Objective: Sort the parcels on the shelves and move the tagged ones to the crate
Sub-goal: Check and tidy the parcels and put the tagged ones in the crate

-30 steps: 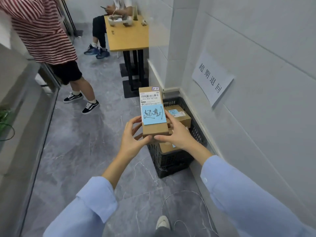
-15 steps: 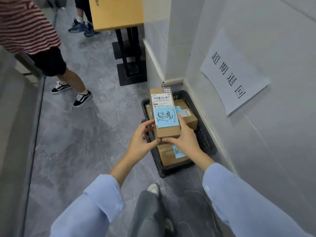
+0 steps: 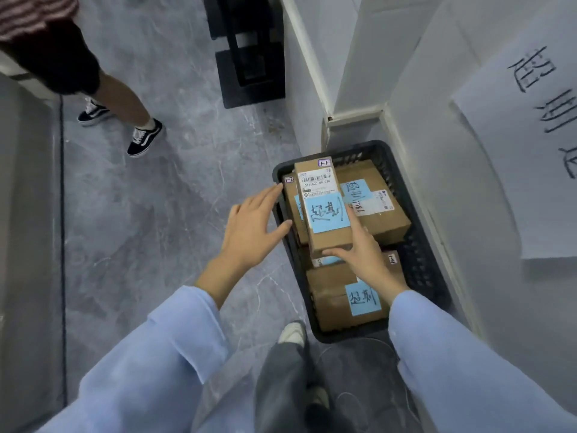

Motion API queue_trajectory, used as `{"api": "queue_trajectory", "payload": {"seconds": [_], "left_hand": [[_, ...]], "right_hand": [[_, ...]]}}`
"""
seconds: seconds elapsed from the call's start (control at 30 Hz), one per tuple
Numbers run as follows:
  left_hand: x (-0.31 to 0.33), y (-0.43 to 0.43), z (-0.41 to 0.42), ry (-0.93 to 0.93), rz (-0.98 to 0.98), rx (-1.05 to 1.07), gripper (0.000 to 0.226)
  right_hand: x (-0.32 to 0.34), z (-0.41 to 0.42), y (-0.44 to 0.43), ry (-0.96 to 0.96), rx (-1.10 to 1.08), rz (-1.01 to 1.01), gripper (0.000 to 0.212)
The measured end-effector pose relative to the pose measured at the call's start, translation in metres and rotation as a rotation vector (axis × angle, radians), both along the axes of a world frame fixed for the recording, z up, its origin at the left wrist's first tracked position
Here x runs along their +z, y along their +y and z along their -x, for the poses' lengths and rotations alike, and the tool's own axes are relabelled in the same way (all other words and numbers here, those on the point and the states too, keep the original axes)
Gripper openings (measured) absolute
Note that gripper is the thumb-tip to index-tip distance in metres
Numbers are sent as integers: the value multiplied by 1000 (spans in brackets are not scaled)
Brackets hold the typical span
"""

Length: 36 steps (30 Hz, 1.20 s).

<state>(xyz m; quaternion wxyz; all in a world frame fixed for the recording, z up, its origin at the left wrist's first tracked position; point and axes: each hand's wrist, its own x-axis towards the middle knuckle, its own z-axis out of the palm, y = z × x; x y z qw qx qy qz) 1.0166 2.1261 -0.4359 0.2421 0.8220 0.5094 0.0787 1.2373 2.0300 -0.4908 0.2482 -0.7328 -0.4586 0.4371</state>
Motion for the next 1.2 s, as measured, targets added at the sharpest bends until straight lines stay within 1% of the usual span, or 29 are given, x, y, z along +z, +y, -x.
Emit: {"api": "queue_trajectory", "payload": {"seconds": [0.07,0.17,0.3,0.43,0.53,0.67,0.73,0.83,1.0,1.1,1.2], "left_hand": [[-13,9,1,38,-14,31,68],[-30,14,1,72,16,70,69],[-47,10,-1,77,57,78,68],[-55,6,1,99,64,71,67],[-56,3,2,126,72,77,67],[-48,-7,1,149,77,84,66],[-39,-13,2,152,72,92,66],[-21,-25,2,142,52,98,65],[21,-54,7,153,-4,131,63],[48,-74,13,168,-33,158,62],[73,-94,19,181,-63,182,62]], "right_hand": [[-22,3,7,-14,19,29,109],[-51,7,16,-27,15,67,110],[-79,4,27,8,10,86,110],[-90,2,34,9,18,93,112],[-87,1,34,-28,31,95,114],[-69,-2,30,-110,88,108,120],[-55,-5,27,-163,126,130,117],[-27,-10,22,-257,192,125,105],[30,-10,8,-418,282,51,85],[64,-5,-3,-485,316,8,76],[96,2,-17,-507,349,-17,73]]}}
